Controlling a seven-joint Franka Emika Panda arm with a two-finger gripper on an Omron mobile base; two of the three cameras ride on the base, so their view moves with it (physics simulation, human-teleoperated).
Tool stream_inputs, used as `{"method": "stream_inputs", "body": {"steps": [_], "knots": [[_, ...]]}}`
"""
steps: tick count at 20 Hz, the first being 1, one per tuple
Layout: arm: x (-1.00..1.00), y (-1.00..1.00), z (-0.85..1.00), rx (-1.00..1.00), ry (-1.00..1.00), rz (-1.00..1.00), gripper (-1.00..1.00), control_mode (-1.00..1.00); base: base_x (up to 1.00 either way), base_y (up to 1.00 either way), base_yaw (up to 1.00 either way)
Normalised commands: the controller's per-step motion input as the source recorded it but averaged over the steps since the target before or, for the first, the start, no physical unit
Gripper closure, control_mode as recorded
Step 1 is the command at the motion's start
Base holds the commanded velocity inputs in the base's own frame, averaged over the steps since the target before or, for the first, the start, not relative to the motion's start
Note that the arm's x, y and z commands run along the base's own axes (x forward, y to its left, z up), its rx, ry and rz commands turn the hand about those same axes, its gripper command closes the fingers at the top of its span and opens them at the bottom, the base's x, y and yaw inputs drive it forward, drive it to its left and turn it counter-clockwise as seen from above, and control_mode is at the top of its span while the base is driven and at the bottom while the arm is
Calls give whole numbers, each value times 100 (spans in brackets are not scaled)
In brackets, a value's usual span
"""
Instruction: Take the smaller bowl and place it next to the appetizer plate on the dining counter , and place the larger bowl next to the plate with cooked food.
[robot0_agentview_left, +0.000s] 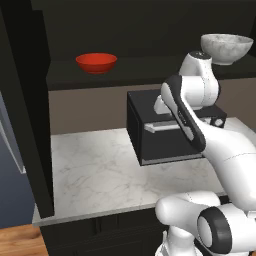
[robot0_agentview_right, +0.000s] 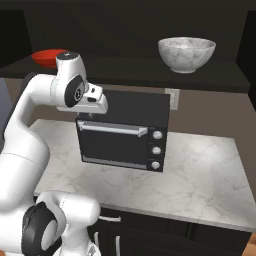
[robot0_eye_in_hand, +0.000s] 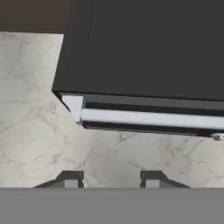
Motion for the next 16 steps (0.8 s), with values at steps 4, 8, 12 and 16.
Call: {"method": "stream_inputs", "body": {"steps": [4, 8, 12, 16], "knots": [[-19, 3, 0, 1, -1, 0, -100, -100, 0, 0, 0], [-39, 7, 2, 14, -4, -4, -100, -100, 0, 0, 0], [-35, 11, 41, 15, -16, -15, -100, -100, 0, 0, 0], [-30, 11, 46, 11, -21, -22, -100, -100, 0, 0, 0]]}}
